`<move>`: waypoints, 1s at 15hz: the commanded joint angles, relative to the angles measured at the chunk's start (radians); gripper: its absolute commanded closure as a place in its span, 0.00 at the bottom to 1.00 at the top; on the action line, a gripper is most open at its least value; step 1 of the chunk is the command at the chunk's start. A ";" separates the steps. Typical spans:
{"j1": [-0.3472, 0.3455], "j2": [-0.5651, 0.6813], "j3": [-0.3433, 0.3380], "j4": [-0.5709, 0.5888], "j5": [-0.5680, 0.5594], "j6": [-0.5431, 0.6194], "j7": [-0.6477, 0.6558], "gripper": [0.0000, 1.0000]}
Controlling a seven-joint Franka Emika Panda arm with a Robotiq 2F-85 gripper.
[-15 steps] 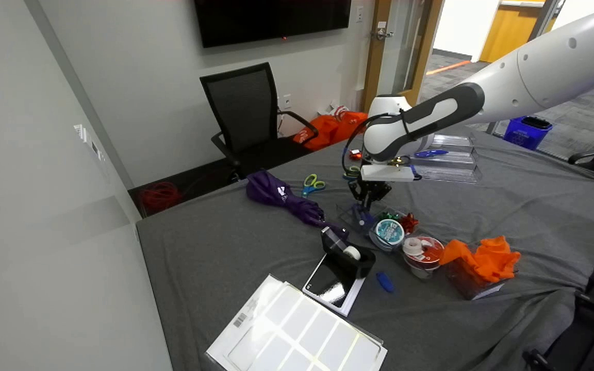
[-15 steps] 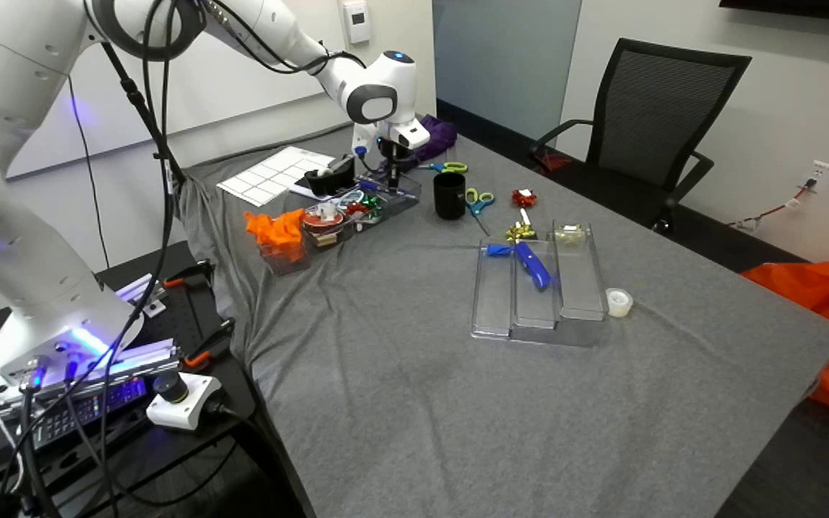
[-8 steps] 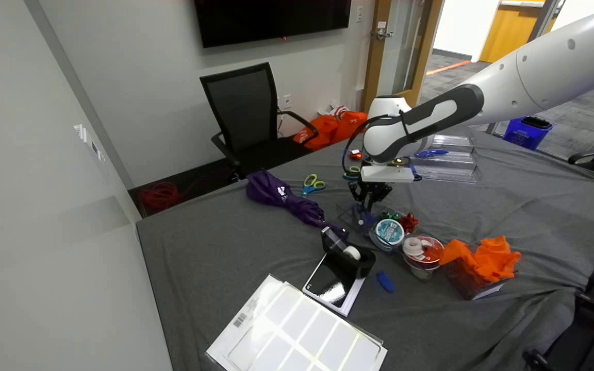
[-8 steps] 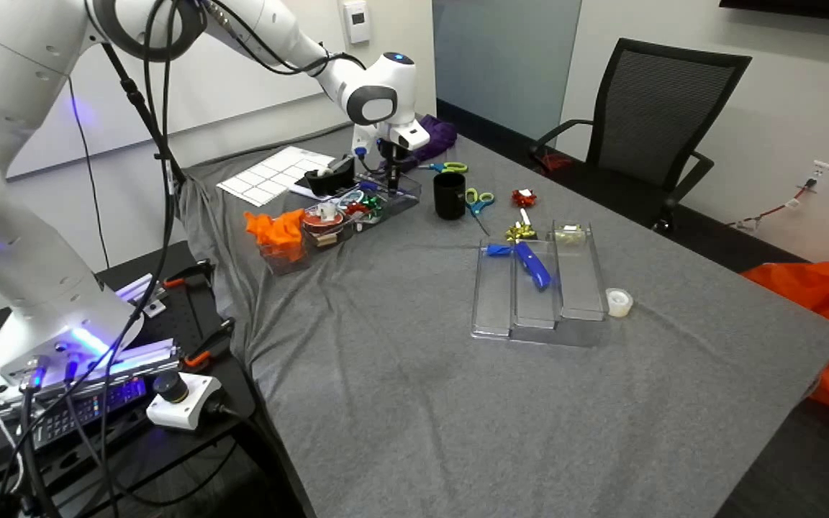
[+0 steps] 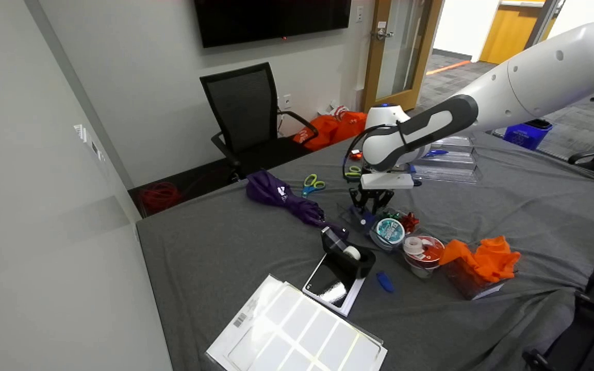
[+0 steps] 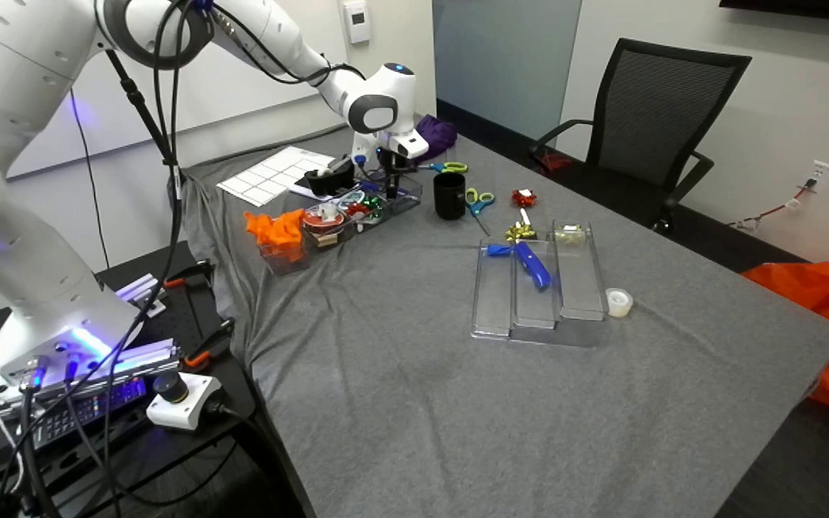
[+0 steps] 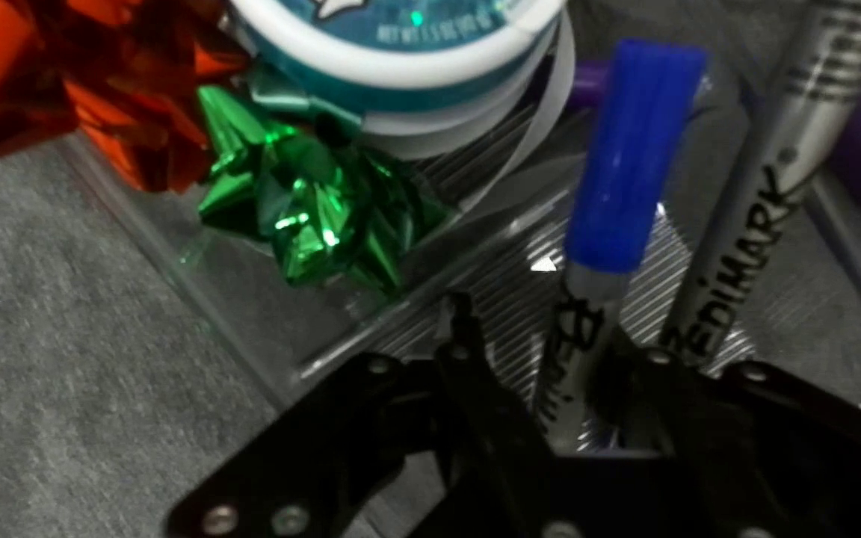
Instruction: Move the markers from the clear box to the black cup then move the cup to the right
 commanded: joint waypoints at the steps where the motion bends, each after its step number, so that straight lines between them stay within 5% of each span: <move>1: 0.007 0.025 -0.009 0.021 -0.008 -0.014 0.007 0.91; 3: 0.004 0.010 -0.004 0.009 -0.001 -0.015 0.004 1.00; 15: -0.015 -0.247 0.020 -0.109 0.054 -0.139 0.034 0.96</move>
